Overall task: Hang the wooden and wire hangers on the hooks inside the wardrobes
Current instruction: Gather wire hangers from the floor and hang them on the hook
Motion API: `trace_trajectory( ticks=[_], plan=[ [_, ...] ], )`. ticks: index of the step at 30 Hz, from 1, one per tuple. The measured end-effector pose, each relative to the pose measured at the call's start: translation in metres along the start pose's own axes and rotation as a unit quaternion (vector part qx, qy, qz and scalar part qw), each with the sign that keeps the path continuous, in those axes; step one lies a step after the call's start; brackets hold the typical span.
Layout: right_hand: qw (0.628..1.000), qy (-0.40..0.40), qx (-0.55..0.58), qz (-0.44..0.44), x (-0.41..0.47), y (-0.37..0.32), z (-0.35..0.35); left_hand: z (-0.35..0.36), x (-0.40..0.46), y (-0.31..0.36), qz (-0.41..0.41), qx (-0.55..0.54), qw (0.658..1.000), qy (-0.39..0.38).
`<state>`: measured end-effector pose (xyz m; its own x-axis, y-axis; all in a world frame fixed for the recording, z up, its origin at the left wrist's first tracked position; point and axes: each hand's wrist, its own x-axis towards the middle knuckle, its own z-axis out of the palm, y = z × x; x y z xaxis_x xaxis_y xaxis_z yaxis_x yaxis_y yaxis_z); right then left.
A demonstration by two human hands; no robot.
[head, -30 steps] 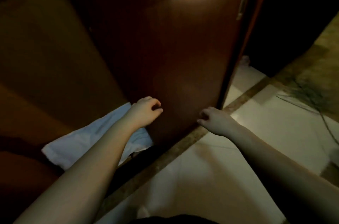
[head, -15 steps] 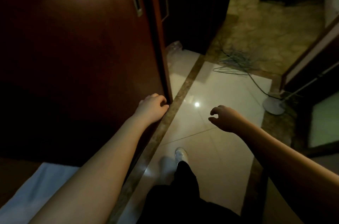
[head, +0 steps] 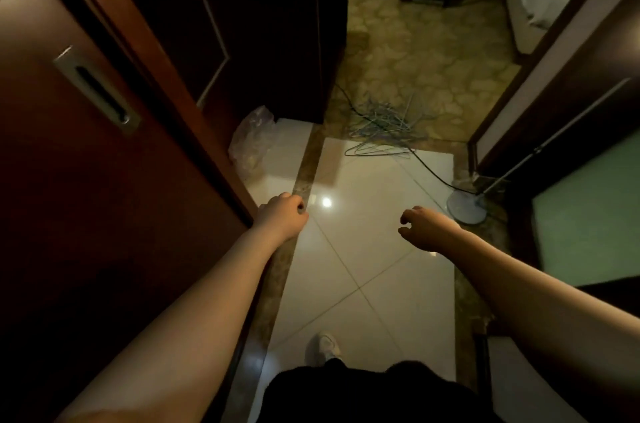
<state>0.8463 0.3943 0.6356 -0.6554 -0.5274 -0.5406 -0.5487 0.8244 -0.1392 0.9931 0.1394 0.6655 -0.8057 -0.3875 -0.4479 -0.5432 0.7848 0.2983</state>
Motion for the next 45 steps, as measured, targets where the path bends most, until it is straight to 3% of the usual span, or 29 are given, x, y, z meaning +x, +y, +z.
trace_trajectory(
  ticks=[9,16,26,35,45],
  plan=[
    [0.998,-0.034,0.016,0.053,0.12,0.077,-0.048,-0.022,0.163,0.057,-0.001,-0.011,1.0,-0.019],
    [0.997,-0.025,0.059,0.042,0.255,0.167,-0.101,-0.035,0.314,0.124,-0.012,-0.01,1.0,-0.001],
    [0.993,-0.07,0.071,0.059,0.422,0.263,-0.155,-0.039,0.51,0.187,-0.029,0.013,0.998,-0.049],
    [0.988,-0.11,0.067,0.085,0.585,0.307,-0.165,-0.016,0.685,0.19,-0.009,0.009,0.995,-0.098],
    [0.976,-0.155,0.083,0.126,0.772,0.335,-0.116,0.068,0.873,0.142,-0.052,-0.013,0.985,-0.163]
  ],
)
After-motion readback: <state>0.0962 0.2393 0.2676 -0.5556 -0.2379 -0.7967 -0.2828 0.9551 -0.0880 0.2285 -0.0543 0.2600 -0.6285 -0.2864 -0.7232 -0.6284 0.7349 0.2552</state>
